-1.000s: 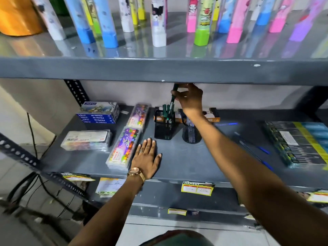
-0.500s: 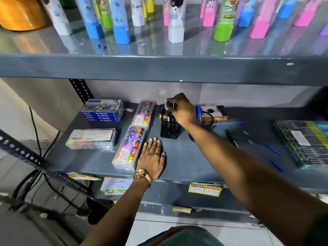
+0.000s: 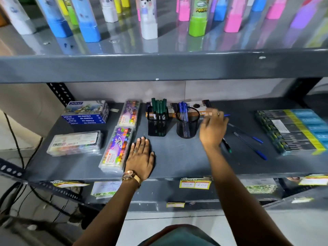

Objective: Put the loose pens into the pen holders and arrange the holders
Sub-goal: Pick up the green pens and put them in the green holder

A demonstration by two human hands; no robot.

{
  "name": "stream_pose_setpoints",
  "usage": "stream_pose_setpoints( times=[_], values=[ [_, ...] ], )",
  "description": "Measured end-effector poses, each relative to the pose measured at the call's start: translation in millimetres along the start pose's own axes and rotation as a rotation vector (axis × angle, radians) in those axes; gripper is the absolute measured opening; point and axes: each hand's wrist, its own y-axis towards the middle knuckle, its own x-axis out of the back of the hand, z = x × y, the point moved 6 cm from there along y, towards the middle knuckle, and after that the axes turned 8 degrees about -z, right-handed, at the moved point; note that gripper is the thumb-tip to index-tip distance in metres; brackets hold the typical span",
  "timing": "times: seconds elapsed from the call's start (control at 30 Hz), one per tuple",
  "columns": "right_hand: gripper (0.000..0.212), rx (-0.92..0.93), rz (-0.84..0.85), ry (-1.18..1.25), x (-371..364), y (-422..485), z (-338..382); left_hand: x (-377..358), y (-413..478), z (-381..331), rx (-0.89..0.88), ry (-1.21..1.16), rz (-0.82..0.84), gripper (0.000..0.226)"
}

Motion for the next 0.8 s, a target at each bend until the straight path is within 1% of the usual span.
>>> stream_pose_setpoints(
  times=[0.07,0.13,0.17,0.23,0.3,0.4,0.5,0.57,0.63,0.7,0.8],
  values=[
    [0.037,0.024,0.271,-0.254,-14.7,-1.1,-28.3,0.2,-0.2,-0.4,-0.005,-0.002,-0.002,0.068],
    [0.052,0.042,0.514,-0.386,-28.0,-6.6,-46.4,-0.2,0.2,-0.1,-0.006,-0.003,-0.001,0.068],
    [0.057,0.042,0.587,-0.426,-32.2,-8.5,-51.8,-0.3,0.2,0.4,-0.002,-0.004,0.001,0.069],
    [0.058,0.043,0.652,-0.483,-36.7,-10.2,-56.7,-0.3,0.2,0.1,0.002,-0.005,0.005,0.069],
    [0.048,0.054,0.637,-0.508,-35.5,-9.1,-56.1,-0.2,0.4,0.0,0.003,-0.003,0.010,0.069],
    [0.032,0.080,0.566,-0.541,-27.0,-6.3,-51.8,-0.8,0.8,0.8,0.008,-0.006,0.016,0.069],
    [0.031,0.066,0.555,-0.545,-18.2,-4.8,-48.1,-1.3,0.5,1.7,0.011,-0.011,0.013,0.069],
    [0.033,0.002,0.552,-0.499,-9.0,-2.6,-45.4,-1.2,0.4,1.9,0.010,-0.011,0.009,0.069],
    [0.035,-0.050,0.500,-0.423,5.5,3.3,-38.0,-1.0,0.6,1.5,0.008,-0.012,0.006,0.069],
    [0.043,-0.058,0.410,-0.308,22.0,13.1,-23.4,-0.9,0.6,0.6,0.009,-0.018,0.007,0.069],
    [0.051,-0.013,0.284,-0.013,37.8,33.2,14.9,-0.3,0.1,0.3,0.009,-0.007,0.006,0.068]
  ],
)
